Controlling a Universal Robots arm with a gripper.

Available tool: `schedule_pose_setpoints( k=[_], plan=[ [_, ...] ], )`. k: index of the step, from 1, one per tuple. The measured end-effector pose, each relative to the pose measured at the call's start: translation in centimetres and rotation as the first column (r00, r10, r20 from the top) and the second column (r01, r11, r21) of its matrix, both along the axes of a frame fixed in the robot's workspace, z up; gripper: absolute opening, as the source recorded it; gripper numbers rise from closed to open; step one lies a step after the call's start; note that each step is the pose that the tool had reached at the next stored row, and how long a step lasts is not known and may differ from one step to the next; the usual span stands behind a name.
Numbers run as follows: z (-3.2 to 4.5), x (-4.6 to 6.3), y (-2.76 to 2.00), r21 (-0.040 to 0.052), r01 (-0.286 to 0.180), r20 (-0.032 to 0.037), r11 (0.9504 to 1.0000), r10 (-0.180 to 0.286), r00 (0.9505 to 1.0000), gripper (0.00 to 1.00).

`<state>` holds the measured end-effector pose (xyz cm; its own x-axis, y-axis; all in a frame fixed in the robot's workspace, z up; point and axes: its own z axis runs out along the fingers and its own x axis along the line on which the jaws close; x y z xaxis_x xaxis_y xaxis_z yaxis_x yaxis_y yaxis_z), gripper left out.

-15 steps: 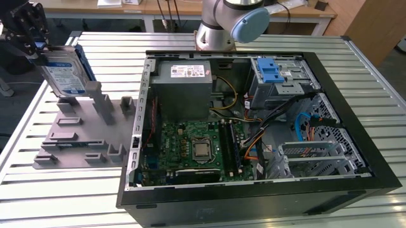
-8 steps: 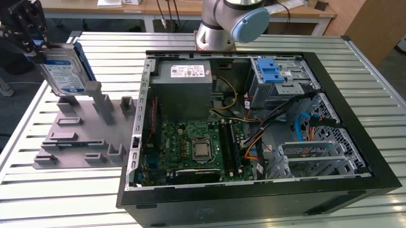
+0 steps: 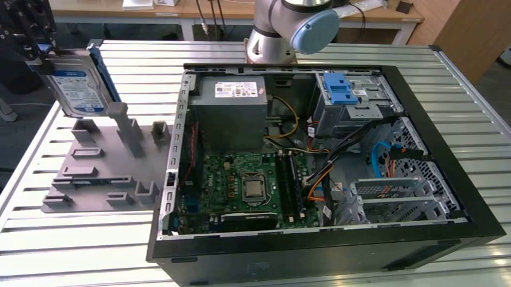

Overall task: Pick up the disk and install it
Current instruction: 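Pick up the disk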

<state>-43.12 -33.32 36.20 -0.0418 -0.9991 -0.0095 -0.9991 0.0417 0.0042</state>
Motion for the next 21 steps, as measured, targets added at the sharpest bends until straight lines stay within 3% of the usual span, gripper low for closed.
schedule_pose_setpoints(
  k=[9,17,21],
  plan=[
    [0.70,0.0,0.00,0.0000,0.000,-0.0001,1.0000,0.000,1.0000,0.36],
    [2.27,0.0,0.00,0.0000,0.000,0.0000,1.0000,0.000,1.0000,0.36],
    [2.49,0.0,0.00,0.0001,0.000,0.0034,1.0000,0.000,1.0000,0.36]
  ],
)
